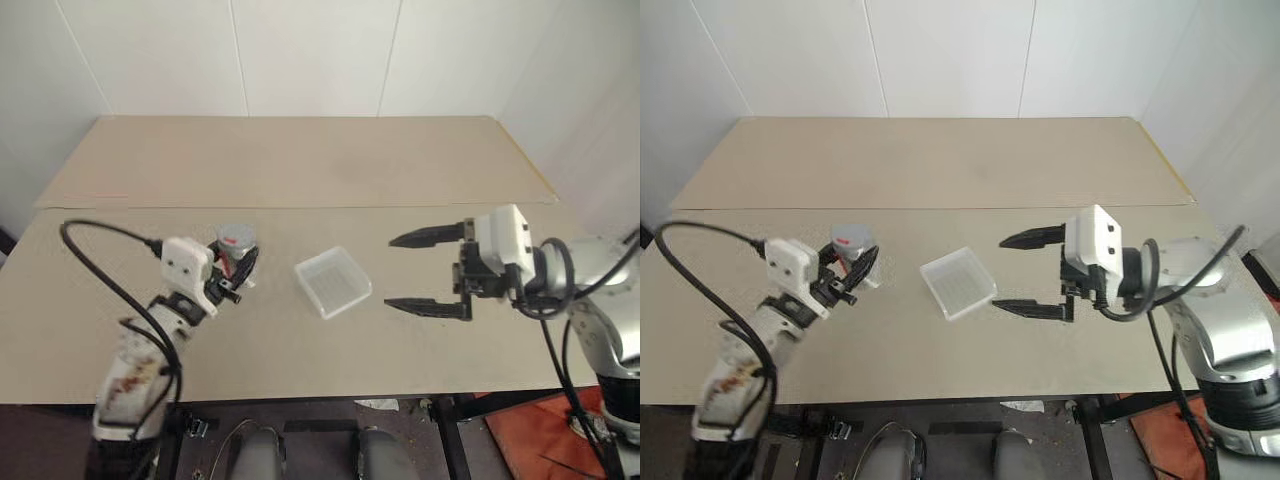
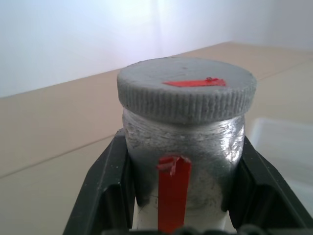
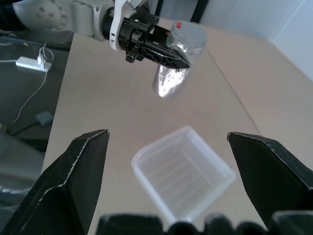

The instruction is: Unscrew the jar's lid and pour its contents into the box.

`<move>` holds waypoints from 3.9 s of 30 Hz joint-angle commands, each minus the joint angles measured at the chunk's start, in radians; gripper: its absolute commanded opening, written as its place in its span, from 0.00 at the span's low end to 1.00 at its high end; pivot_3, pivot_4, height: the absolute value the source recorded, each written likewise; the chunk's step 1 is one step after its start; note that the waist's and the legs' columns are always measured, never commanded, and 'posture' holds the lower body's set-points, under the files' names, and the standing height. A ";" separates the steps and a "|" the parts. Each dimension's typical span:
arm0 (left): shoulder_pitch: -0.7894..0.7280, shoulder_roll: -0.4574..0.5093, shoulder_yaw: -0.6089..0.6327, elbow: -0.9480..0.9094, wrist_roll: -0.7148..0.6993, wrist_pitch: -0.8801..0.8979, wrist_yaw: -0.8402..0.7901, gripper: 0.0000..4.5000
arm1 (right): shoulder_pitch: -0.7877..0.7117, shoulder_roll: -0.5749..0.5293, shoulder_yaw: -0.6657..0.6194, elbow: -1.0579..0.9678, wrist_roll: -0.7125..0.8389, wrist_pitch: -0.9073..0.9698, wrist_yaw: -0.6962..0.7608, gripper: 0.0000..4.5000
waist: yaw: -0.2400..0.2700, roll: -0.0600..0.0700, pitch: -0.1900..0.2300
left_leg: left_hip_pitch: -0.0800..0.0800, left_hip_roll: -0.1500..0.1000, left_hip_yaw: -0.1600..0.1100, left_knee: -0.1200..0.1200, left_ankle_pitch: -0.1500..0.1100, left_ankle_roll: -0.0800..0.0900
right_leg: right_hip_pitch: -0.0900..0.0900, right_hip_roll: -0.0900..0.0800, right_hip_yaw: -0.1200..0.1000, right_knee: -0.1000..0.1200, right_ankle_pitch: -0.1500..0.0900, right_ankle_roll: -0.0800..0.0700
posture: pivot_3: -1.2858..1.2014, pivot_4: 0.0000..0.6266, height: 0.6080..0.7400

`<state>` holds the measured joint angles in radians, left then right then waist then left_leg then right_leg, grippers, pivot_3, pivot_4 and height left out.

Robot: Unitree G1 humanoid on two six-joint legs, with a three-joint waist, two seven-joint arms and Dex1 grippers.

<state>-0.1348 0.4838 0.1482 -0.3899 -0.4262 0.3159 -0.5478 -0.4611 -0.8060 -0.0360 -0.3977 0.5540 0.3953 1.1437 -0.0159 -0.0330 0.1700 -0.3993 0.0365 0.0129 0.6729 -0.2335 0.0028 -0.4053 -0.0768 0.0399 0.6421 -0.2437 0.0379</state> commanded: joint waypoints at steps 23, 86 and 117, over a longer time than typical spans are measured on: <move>-0.518 0.062 -0.118 0.508 -0.180 -0.046 -0.793 0.44 | -0.439 0.420 0.216 0.086 -0.011 0.396 -0.427 1.00 | -0.002 0.001 0.001 | -0.017 0.000 -0.001 0.003 0.000 0.000 | -0.017 0.000 -0.001 0.005 0.000 0.000 | 0.52 0.24 1.00; -0.491 0.113 -0.115 0.492 -0.217 -0.050 -0.921 0.44 | -0.434 0.489 0.270 0.040 -0.012 0.369 -0.504 0.98 | 0.002 0.002 0.002 | -0.017 0.000 -0.002 0.004 0.000 0.000 | -0.018 0.000 -0.001 0.006 0.000 0.000 | 0.52 0.24 1.00; -0.470 0.172 -0.067 0.492 -0.232 -0.026 -0.957 0.44 | -0.392 0.466 0.165 0.109 -0.021 0.398 -0.492 0.98 | -0.002 0.002 0.002 | -0.017 0.000 -0.002 0.003 0.000 0.000 | -0.018 0.001 -0.001 0.006 0.000 0.000 | 0.52 0.24 1.00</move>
<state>-0.6103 0.6357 0.0455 0.1647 -0.6221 0.2907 -1.4746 -0.8483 -0.3147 0.2373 -0.3022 0.5296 0.7914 0.6741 -0.0177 -0.0307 0.1719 -0.4164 0.0365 0.0110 0.6763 -0.2331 0.0029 -0.4234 -0.0763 0.0385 0.6479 -0.2434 0.0374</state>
